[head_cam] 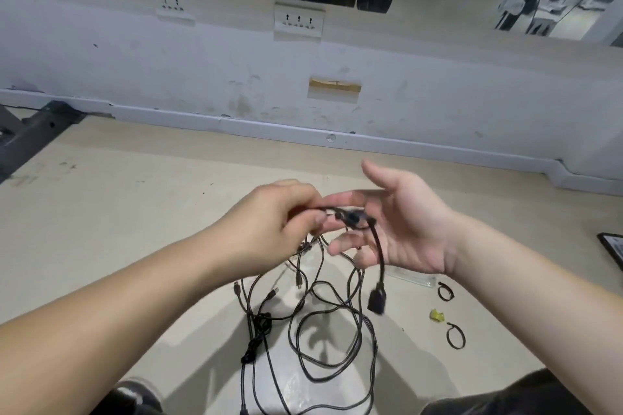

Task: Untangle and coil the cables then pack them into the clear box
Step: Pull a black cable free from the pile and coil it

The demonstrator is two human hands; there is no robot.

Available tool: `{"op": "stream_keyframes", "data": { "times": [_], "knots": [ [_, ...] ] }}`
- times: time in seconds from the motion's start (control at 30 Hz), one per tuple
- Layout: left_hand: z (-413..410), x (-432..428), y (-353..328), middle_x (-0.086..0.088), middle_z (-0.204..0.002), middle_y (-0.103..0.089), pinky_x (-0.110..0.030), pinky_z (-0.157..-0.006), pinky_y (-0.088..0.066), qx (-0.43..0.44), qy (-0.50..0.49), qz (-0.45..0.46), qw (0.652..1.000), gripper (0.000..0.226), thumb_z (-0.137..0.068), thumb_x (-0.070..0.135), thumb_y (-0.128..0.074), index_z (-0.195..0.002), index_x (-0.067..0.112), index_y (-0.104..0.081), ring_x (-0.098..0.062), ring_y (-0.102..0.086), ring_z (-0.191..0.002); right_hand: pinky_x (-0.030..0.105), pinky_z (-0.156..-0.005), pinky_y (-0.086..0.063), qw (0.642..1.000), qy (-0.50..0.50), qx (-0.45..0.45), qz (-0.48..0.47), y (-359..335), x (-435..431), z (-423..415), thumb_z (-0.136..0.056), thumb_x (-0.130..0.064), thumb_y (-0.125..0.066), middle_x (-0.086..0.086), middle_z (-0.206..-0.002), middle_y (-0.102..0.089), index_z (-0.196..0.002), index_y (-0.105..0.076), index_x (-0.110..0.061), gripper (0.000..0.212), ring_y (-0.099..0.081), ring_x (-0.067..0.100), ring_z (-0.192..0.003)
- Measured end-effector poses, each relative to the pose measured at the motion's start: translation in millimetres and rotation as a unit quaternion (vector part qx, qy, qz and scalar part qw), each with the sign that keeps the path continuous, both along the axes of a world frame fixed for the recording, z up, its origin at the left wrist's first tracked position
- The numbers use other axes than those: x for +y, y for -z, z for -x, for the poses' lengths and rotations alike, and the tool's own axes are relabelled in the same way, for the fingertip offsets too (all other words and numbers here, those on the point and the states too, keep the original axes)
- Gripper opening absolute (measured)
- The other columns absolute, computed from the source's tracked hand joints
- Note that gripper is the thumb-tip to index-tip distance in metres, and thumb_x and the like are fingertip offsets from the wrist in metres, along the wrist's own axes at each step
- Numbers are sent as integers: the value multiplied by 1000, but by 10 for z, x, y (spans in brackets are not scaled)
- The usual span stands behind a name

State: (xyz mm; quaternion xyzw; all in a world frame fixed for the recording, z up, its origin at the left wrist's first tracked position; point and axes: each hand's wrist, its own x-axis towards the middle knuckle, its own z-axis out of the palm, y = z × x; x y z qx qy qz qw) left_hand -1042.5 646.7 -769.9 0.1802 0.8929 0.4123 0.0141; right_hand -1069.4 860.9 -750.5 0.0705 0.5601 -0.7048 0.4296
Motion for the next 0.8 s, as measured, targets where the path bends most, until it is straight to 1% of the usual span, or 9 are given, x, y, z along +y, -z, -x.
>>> {"op": "stream_keyframes", "data": {
  "times": [0.13, 0.2, 0.23, 0.3, 0.37, 0.47, 0.57, 0.7, 0.8],
  "knots": [
    [88, -53, -35, 4, -64, -61, -29, -61, -52, -124, -134, -107, 977, 18, -102, 25, -62, -87, 16, -68, -23, -72, -61, 32, -51, -35, 979, -40, 160, -117, 26, 28, -31, -106, -28, -43, 14, -75, -63, -120, -60, -4, 33, -51, 24, -55],
    [66, -43, -52, 0, -83, -65, -41, -61, -62, -172, -132, -153, 964, 7, -100, 19, -65, -101, 21, -72, -24, -71, -64, 32, -51, -22, 976, -5, 188, -108, 47, 20, -44, -107, -17, -41, 6, -60, -49, -116, -62, -3, 27, -36, 18, -47],
    [40, -26, -67, -1, -96, -65, -42, -59, -63, -181, -119, -172, 961, 19, -98, 15, -67, -112, 26, -71, -27, -70, -71, 31, -51, -19, 979, 3, 180, -93, 44, 15, -49, -107, -17, -40, 4, -58, -42, -116, -61, -3, 26, -31, 17, -45],
    [-9, 23, -87, 2, -109, -66, -39, -56, -62, -171, -82, -205, 960, 37, -94, 9, -71, -122, 34, -69, -29, -71, -79, 28, -48, -16, 985, -7, 160, -69, 23, -5, -69, -108, -22, -42, 2, -57, -36, -117, -58, -8, 23, -26, 14, -45],
    [-53, 73, -110, 2, -107, -69, -38, -55, -61, -155, -55, -240, 957, 33, -95, 12, -72, -121, 32, -71, -22, -71, -75, 27, -47, -18, 983, -22, 168, -64, 6, -23, -85, -106, -29, -44, 4, -59, -40, -107, -57, -13, 21, -25, 15, -44],
    [-96, 122, -114, -7, -107, -69, -34, -50, -59, -160, -71, -265, 948, 25, -98, 15, -69, -121, 25, -70, -18, -71, -70, 26, -45, -22, 982, 19, 180, -57, 14, -31, -68, -103, -17, -44, 8, -67, -49, -107, -64, -8, 22, -28, 16, -41],
    [-102, 112, -127, -19, -105, -68, -37, -56, -62, -156, -100, -284, 941, 22, -93, 13, -74, -114, 18, -70, -19, -70, -77, 26, -46, -21, 982, 64, 170, -52, 22, -22, -39, -99, -4, -44, 6, -70, -51, -115, -68, -4, 29, -28, 14, -38],
    [-110, 121, -124, -25, -103, -66, -37, -61, -63, -153, -84, -275, 945, 16, -92, 15, -76, -107, 21, -74, -22, -65, -80, 33, -56, -12, 988, 90, 126, -26, -4, -47, -48, -93, -4, -48, 1, -81, -63, -109, -69, -7, 27, -30, 12, -43],
    [-144, 148, -122, -21, -100, -70, -38, -69, -63, -156, -53, -274, 947, 16, -95, 15, -72, -107, 24, -75, -22, -63, -80, 29, -52, -12, 993, 86, 80, 15, -39, -70, -80, -92, -6, -50, 1, -83, -68, -96, -71, -11, 23, -28, 11, -46]
  ]
}}
